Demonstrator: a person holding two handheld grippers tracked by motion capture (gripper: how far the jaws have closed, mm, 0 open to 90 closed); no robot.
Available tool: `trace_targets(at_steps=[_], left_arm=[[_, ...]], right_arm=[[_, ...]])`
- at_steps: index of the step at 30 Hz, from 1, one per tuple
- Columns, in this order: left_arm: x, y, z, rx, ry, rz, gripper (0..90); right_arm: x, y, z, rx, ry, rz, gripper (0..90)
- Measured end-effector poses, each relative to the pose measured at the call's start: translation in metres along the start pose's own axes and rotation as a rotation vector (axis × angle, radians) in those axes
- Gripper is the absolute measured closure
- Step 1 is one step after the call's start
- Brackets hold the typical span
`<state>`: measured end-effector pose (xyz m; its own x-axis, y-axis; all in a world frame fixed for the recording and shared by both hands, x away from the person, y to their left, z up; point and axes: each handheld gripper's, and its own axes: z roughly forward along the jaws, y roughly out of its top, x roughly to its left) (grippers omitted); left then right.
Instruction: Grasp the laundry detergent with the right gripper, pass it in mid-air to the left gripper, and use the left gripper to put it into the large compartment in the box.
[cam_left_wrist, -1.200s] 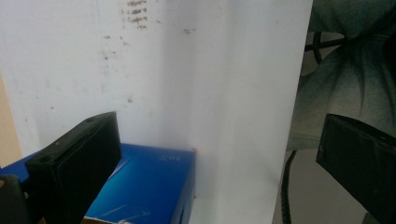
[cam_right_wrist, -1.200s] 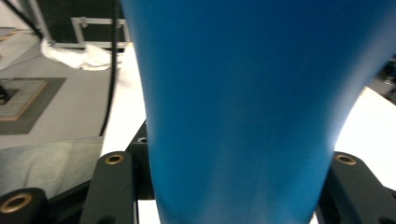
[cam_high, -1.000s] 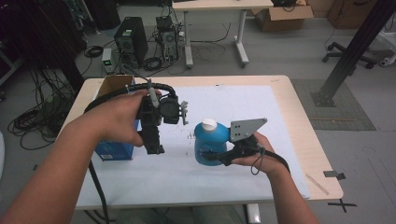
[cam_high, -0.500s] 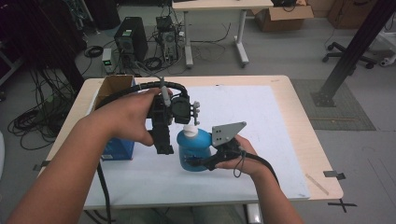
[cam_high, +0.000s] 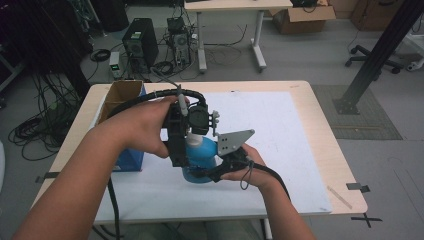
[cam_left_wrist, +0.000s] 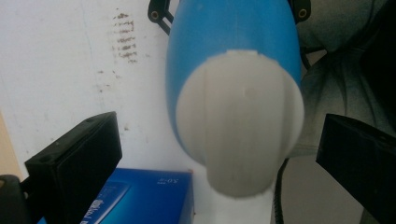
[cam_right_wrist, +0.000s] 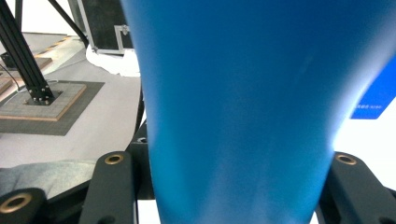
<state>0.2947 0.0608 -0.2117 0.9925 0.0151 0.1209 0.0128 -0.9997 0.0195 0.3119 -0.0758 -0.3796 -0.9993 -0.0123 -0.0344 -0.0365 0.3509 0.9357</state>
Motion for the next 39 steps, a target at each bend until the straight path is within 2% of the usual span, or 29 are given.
trace_targets(at_steps=[11, 25, 33, 39], left_arm=[[-0.001, 0.003, 0.002, 0.008, -0.001, 0.004, 0.4], [-0.002, 0.008, 0.01, 0.014, -0.007, 0.02, 1.4], [-0.002, 0.009, 0.012, 0.02, -0.012, 0.022, 4.9], [-0.002, 0.013, 0.014, 0.038, -0.019, 0.026, 7.5]], right_arm=[[0.001, 0.009, 0.006, -0.014, 0.008, -0.006, 44.6], [0.002, 0.012, 0.009, -0.019, 0.012, -0.005, 44.5], [0.003, 0.011, 0.011, -0.023, 0.015, 0.007, 44.5], [0.003, 0.012, 0.011, -0.019, 0.012, -0.006, 44.5]])
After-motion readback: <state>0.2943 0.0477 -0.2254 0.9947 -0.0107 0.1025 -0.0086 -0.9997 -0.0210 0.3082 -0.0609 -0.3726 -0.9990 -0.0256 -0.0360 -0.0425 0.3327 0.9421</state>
